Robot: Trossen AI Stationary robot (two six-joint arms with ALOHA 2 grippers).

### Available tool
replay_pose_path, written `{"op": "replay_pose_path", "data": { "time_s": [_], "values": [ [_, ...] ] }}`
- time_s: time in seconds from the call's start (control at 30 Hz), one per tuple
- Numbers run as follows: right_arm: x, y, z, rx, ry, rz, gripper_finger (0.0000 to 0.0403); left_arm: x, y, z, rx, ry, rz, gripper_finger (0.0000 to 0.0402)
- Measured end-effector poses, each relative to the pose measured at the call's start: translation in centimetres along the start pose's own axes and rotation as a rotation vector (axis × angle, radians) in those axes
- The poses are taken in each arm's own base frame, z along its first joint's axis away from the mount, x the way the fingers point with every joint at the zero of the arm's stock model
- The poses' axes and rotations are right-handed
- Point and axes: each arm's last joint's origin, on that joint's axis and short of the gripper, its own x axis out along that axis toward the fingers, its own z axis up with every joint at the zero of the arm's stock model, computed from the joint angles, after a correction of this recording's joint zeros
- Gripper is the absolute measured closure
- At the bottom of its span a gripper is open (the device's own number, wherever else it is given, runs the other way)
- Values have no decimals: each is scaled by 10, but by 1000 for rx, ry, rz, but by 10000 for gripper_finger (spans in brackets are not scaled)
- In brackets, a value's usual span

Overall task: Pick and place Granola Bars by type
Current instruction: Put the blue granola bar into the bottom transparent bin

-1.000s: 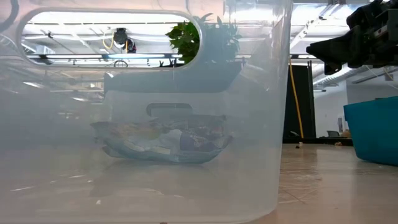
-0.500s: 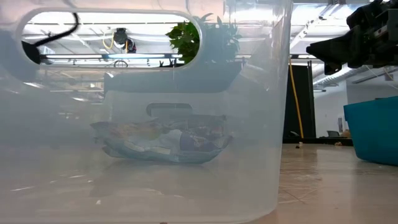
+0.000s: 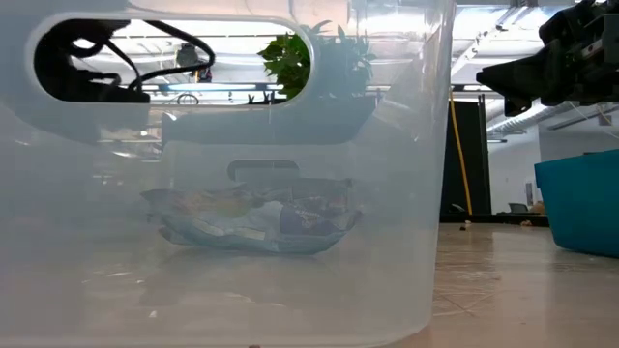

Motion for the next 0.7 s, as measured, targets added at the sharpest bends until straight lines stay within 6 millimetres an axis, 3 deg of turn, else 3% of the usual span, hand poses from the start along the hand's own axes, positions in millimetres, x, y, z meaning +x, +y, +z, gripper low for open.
{"op": "replay_pose_path", "data": {
  "time_s": [0.17,0.3,0.53,0.7],
  "values": [
    [0,0,0,0,1,0,359,-23,-1,8,81,-82,31,400],
    [0,0,0,0,0,0,358,-37,8,13,2,-144,92,397],
    [0,0,0,0,0,0,359,-32,20,14,-187,-32,65,372],
    [0,0,0,0,1,0,357,-27,25,17,-277,2,63,322]
  ]
}}
